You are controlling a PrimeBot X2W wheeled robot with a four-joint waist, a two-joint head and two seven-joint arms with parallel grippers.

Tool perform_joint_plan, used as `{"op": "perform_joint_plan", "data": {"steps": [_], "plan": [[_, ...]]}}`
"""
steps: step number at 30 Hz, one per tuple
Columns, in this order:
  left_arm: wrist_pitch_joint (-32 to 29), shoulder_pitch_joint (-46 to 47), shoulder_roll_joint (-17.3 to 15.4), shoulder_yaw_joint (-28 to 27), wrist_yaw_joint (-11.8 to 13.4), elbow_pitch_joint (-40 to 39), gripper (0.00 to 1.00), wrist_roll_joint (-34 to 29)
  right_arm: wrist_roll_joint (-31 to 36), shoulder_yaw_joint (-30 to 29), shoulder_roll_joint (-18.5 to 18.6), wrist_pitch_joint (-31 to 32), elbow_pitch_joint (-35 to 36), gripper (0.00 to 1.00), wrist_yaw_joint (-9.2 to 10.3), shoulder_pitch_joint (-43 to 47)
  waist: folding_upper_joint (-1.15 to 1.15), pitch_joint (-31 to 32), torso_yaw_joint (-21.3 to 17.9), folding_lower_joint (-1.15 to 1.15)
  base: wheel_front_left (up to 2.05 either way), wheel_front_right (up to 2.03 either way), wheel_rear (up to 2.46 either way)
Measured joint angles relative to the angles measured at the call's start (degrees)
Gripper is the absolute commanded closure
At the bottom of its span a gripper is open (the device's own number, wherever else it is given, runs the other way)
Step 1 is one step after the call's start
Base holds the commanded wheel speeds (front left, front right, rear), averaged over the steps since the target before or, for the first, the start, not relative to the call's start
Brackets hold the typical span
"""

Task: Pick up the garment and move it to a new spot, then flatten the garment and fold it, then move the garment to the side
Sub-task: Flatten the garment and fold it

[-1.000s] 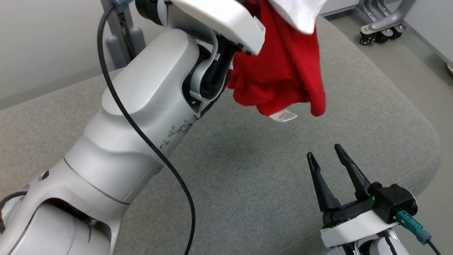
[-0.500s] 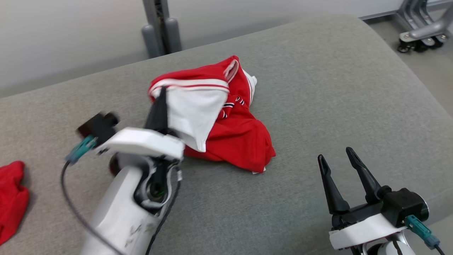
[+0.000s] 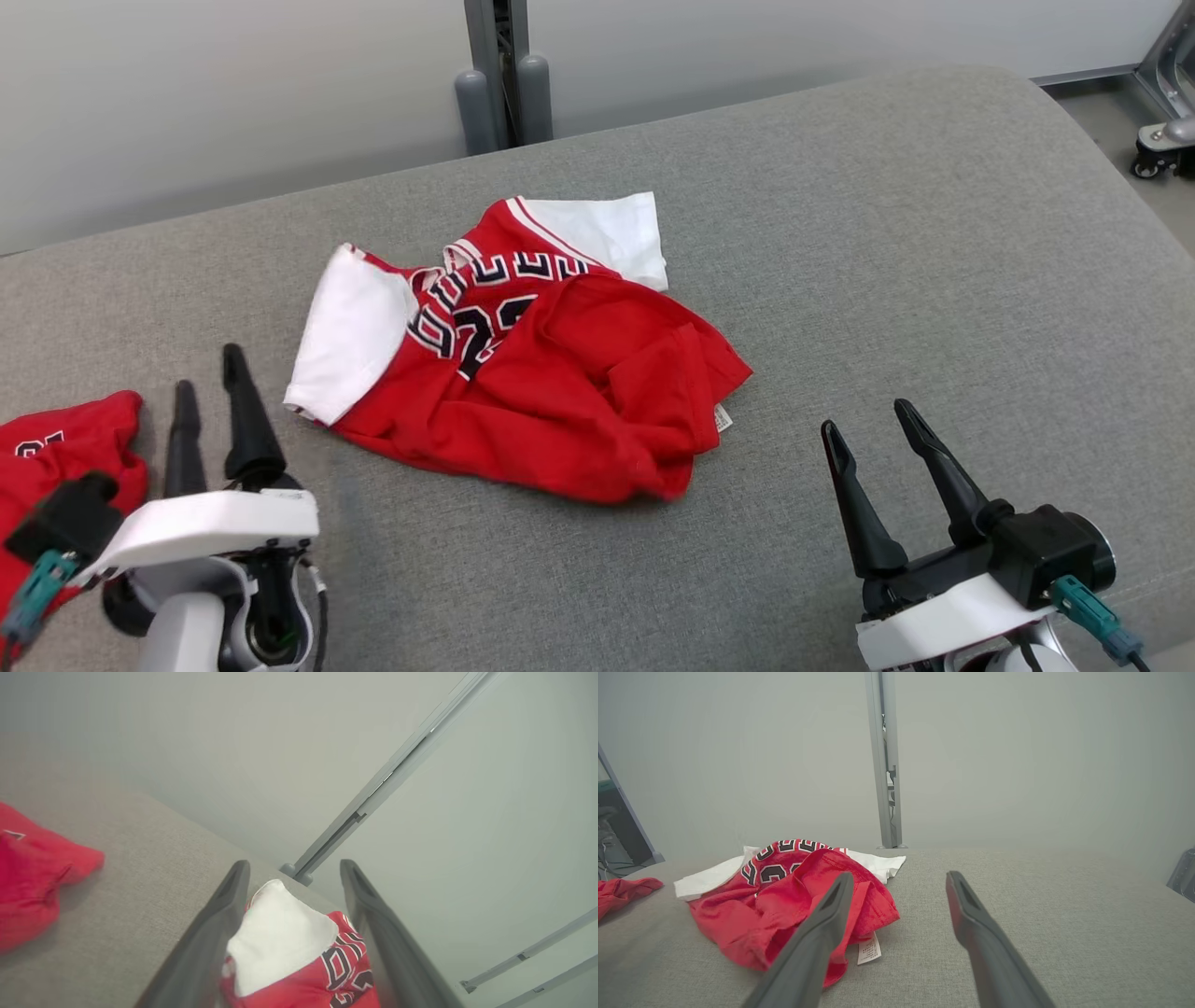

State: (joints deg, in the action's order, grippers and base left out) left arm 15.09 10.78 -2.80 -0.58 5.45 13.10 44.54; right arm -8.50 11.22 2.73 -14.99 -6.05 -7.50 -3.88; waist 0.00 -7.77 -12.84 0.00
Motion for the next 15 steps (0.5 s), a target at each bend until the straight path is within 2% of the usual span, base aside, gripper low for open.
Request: {"op": "perform_joint_plan", "data": {"steps": [3, 5, 9, 12, 15], "plan": [[0.00, -2.03, -0.08, -0.82, 0.29, -4.33, 0.00, -5.33, 0.01, 0.04, 0.00, 0.00, -0.02, 0.00, 0.01, 0.14, 0.00, 0.04, 0.09, 0.00, 0.00, 0.00, 0.00], [0.00, -3.06, -0.05, 0.69, -0.77, -6.67, 0.00, -9.66, 0.01, 0.05, 0.00, 0.00, -0.03, 0.00, 0.00, 0.15, 0.00, 0.04, 0.18, 0.00, 0.00, 0.00, 0.00], [-0.01, -3.65, 0.04, 4.49, -1.33, -8.55, 0.00, -20.22, 0.10, 0.36, 0.00, 0.00, -0.13, 0.00, 0.00, 0.15, 0.00, -0.14, 0.18, 0.00, 0.00, 0.00, 0.00], [-0.01, -3.31, 0.00, 7.21, -1.26, -6.88, 0.00, -26.08, 0.10, 0.45, 0.00, 0.00, -0.12, 0.00, 0.00, -0.04, 0.00, -0.33, -0.14, 0.00, 0.00, 0.00, 0.00], [-0.01, -1.35, 0.10, 9.40, -1.07, -1.45, 0.00, -31.75, 0.09, 0.77, 0.01, 0.00, -0.18, 0.00, 0.00, -0.27, 0.00, -0.49, -0.68, 0.00, 0.00, 0.00, 0.00]]}}
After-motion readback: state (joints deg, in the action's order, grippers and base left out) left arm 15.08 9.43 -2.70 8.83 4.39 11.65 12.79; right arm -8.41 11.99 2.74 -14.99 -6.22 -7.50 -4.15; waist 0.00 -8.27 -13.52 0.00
